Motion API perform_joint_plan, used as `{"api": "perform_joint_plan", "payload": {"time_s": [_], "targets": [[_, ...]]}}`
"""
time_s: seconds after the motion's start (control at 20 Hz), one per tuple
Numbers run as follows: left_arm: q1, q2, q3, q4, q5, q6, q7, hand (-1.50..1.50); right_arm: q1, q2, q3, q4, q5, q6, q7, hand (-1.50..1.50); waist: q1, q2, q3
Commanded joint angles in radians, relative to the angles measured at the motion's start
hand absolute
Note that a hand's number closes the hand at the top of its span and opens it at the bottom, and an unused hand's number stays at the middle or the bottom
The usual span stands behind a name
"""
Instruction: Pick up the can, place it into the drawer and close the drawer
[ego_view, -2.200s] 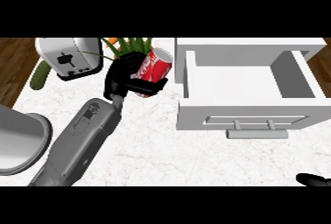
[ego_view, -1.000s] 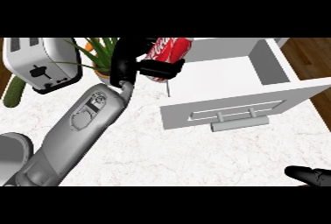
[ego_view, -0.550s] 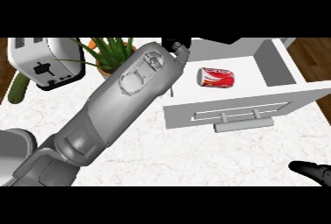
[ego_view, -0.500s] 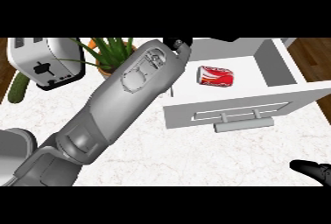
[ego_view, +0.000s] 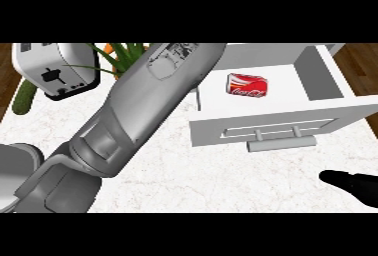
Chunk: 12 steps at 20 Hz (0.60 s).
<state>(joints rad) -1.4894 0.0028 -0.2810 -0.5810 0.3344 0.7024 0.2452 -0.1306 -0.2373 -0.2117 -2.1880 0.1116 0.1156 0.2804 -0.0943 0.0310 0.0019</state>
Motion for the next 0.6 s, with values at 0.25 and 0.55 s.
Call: {"api": "perform_joint_plan", "payload": {"time_s": [0.25, 0.55], "targets": [[-0.031, -0.003, 0.04, 0.091, 0.116, -0.019, -0.12, -1.5, -0.071, -0.09, 0.15, 0.137, 0.316, 0.005, -0.107, -1.5, 0.022, 0.002, 0.0], [-0.088, -0.003, 0.037, 0.164, 0.12, -0.034, -0.161, -1.5, -0.203, -0.087, 0.254, 0.313, 0.49, -0.051, -0.136, -1.5, 0.053, -0.005, 0.0]]}}
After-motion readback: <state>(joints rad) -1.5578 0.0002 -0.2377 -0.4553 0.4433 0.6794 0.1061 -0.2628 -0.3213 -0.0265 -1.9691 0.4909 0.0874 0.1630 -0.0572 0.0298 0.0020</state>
